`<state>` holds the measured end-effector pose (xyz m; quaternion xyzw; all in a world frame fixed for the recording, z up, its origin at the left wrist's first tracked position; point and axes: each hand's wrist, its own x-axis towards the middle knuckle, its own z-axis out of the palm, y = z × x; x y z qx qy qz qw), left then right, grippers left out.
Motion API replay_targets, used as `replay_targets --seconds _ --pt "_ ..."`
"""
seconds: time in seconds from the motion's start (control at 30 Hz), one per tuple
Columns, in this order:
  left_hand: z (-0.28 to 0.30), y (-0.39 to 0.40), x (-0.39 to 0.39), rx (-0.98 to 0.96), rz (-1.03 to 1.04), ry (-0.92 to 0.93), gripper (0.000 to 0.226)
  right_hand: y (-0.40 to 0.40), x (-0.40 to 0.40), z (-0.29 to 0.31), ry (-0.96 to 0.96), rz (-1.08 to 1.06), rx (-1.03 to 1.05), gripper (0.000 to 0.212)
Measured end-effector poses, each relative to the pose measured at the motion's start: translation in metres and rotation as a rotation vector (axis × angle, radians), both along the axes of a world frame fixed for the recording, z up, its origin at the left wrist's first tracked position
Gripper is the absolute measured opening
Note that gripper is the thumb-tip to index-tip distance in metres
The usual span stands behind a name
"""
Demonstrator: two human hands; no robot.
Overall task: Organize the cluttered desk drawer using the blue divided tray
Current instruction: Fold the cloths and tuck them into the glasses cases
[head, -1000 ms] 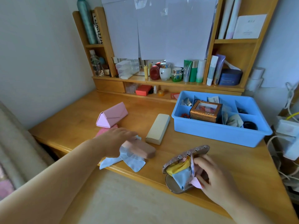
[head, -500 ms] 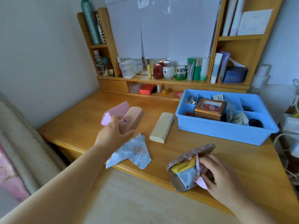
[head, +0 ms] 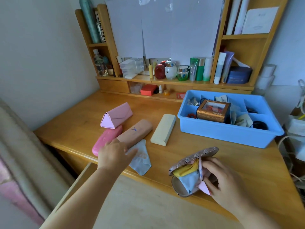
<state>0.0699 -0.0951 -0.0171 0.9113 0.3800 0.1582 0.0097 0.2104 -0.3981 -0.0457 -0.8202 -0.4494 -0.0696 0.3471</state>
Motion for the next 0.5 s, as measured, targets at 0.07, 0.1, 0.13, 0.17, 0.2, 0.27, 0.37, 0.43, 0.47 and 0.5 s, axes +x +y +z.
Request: replay_targets --seconds 0.07,0.1,0.13,0.17,0.2,0.27,0.37,0.43,0.47,0.5 --pt "-0.009 -0.010 -0.008 -0.138 0.048 0.057 0.049 0.000 -0.003 0.003 0.036 0.006 0.032 0.020" --pt "-0.011 -0.015 -0.008 -0.196 0.040 0.041 0.045 0.000 -0.005 0.005 0.063 0.018 0.030 0.022" --pt "-0.010 -0.018 -0.005 -0.243 0.014 0.030 0.037 0.000 -0.007 0.008 0.086 0.029 0.008 0.024" --pt "-0.007 -0.022 -0.001 -0.279 -0.018 0.037 0.028 0.000 -0.008 0.011 0.099 0.034 -0.030 0.027" --pt "-0.003 -0.026 0.003 -0.322 -0.055 0.037 0.021 0.001 -0.008 0.013 0.104 0.029 -0.083 0.030" --pt "0.009 -0.035 0.008 -0.435 -0.133 -0.136 0.016 0.008 -0.007 0.017 0.126 -0.018 -0.187 0.033" --pt "0.035 -0.052 0.013 -0.620 -0.181 -0.582 0.012 0.024 -0.005 0.021 0.258 -0.127 -0.215 0.043" --pt "0.046 -0.066 0.013 -0.714 -0.249 -0.688 0.021 0.036 -0.003 0.021 0.322 -0.169 -0.217 0.055" --pt "0.047 -0.074 0.012 -0.724 -0.321 -0.692 0.029 0.042 -0.001 0.022 0.339 -0.181 -0.227 0.058" --pt "0.046 -0.083 0.011 -0.715 -0.388 -0.678 0.036 0.048 0.000 0.022 0.348 -0.190 -0.237 0.059"
